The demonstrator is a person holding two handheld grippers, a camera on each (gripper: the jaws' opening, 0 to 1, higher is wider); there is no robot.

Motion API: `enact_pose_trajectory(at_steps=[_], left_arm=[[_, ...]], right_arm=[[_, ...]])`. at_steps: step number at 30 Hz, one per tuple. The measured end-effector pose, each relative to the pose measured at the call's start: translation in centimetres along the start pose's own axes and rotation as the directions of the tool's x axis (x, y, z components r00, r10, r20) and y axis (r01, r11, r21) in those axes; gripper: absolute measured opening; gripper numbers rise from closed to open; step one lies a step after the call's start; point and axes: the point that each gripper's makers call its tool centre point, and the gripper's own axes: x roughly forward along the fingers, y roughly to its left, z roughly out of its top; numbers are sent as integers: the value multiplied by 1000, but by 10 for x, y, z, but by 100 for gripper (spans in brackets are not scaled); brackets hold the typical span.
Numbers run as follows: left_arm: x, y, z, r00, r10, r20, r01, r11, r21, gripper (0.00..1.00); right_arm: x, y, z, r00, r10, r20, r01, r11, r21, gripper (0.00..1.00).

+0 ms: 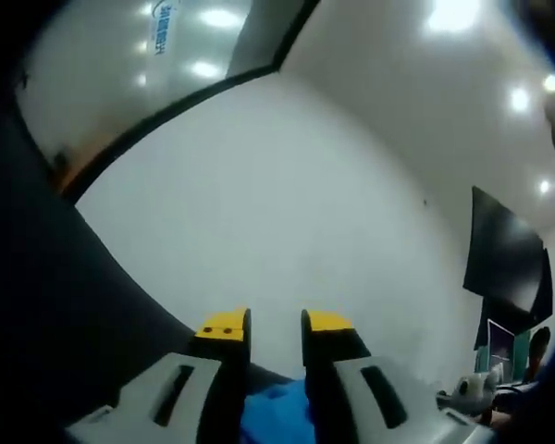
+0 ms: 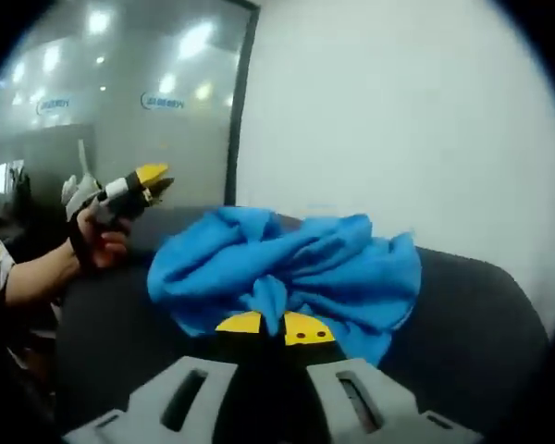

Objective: Spread out the cloth and fold it

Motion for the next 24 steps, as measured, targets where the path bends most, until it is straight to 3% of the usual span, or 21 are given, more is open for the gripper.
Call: enact_pose_trajectory(at_steps=[4, 7, 9, 13, 16, 17, 18, 22, 24], left_arm=[[0, 0, 0, 1000, 0, 1, 0, 1000, 0, 25], [0, 0, -1, 1000, 0, -3, 0, 1000, 0, 25], [0, -1, -1, 1000, -1, 1, 1, 1000, 4, 25], [0, 0, -1, 1000, -1, -6, 1, 1000, 0, 25], [0, 0, 0, 1000, -1, 2, 1, 1000, 1, 25], [0, 0, 0, 1000, 0, 3, 0, 1000, 0, 25], [0, 0, 0, 1000, 1, 3, -1, 1000, -1, 25], [0, -1, -1, 1000, -1, -4, 1, 1000, 3, 25], [1, -2, -1, 1000, -1, -9, 1, 1000, 8, 25]], right_arm=[[-10, 0, 42, 995, 0, 96, 9, 996, -89, 3], [-17, -12, 80, 984, -31, 173, 56, 989, -140, 3], [-25, -24, 119, 967, -52, 250, 89, 986, -142, 3], [-39, -36, 175, 945, -73, 320, 132, 977, -167, 3], [-53, -39, 219, 912, -80, 403, 164, 970, -178, 2], [-56, -41, 229, 904, -84, 419, 172, 969, -176, 2], [-59, -40, 252, 897, -74, 435, 176, 964, -197, 2], [-60, -45, 313, 876, -76, 476, 233, 931, -281, 2], [-62, -51, 346, 866, -80, 494, 240, 933, -270, 2]])
